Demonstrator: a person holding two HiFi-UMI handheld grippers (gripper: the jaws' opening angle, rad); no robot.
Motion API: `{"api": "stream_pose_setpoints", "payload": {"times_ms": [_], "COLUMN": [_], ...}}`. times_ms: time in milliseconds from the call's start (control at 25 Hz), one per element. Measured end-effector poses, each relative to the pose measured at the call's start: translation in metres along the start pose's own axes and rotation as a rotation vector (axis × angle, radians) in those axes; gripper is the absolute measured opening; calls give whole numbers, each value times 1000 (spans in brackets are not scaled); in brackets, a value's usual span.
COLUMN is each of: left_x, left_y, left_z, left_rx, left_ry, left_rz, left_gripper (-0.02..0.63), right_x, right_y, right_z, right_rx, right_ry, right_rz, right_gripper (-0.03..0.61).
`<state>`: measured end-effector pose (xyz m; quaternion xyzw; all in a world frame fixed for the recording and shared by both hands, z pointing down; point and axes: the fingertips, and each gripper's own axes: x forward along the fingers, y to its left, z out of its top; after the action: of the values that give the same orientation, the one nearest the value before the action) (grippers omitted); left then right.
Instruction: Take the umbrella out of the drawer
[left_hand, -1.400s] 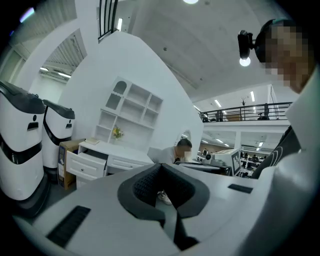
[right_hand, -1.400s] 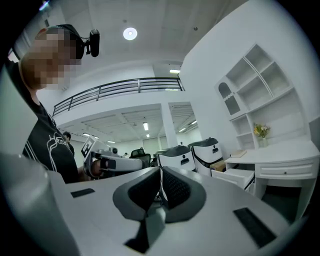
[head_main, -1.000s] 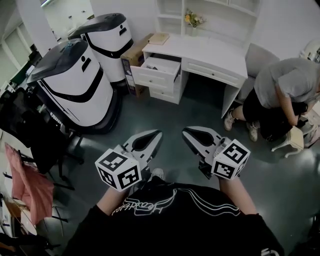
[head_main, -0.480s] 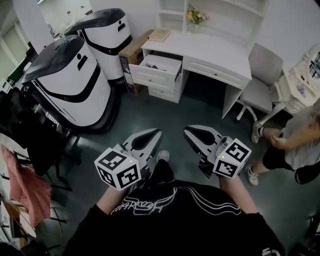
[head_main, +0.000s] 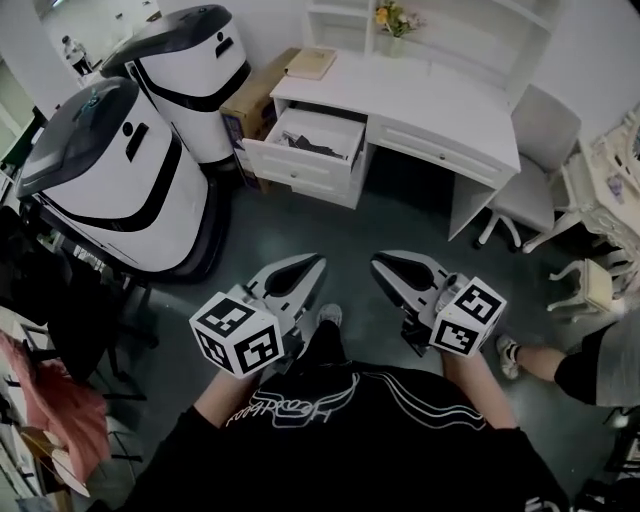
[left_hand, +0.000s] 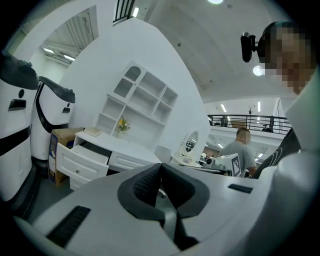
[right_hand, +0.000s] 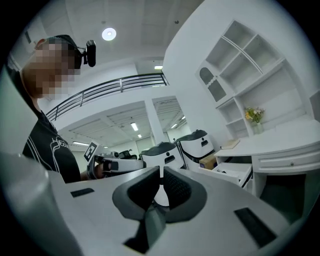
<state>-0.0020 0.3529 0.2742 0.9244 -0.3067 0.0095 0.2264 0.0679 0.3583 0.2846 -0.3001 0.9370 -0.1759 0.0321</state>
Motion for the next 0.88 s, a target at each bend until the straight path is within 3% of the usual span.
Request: {"api": "stream_pose_setpoints", "payload": {"times_ms": [240, 440, 600, 880], "left_x": [104, 164, 202, 228], "left_y": [116, 211, 262, 333], "left_z": [52, 93, 106, 97], "left_rx": [-20, -43, -51, -122], "left_ry": [38, 54, 81, 120], "left_rz": [5, 10, 6, 50], "left_gripper": [21, 21, 21, 21], "right_x": [83, 157, 194, 237], "right_y": [-133, -218, -266, -320], "right_z": [31, 58, 64, 48], "right_rx": [50, 60, 58, 91], "right_ry": [12, 28, 57, 125], "right_rz": [-10, -31, -54, -60], "right_gripper": [52, 52, 52, 52]}}
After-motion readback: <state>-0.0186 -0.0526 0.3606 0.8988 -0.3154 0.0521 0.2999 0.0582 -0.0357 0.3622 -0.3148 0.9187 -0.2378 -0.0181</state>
